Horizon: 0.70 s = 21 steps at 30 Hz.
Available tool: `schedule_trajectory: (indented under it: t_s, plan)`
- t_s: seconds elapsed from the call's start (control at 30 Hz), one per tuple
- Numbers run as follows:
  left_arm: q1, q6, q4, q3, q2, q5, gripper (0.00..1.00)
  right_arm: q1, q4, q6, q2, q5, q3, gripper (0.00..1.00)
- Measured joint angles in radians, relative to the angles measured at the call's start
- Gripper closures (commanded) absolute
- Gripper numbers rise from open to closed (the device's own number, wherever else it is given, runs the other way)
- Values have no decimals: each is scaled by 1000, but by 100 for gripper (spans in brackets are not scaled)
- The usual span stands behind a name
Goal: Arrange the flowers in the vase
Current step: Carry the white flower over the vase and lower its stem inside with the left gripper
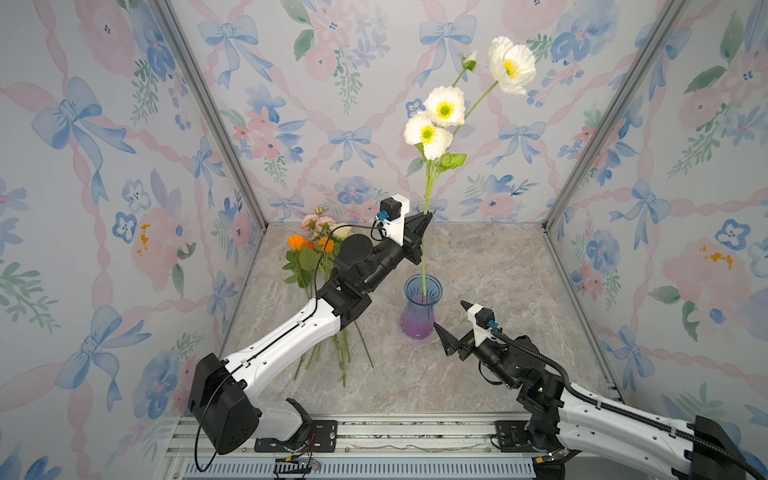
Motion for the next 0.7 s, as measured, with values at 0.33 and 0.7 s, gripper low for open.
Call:
schedule_trajectory:
  t_s: [0.33, 0.7]
  plan:
    - [-31, 72, 82, -178, 20, 37, 100, 2, 0, 0, 33, -19, 5, 3]
    - [-33, 97, 140, -283, 79, 36, 100, 10, 0, -5, 58, -27, 16, 3]
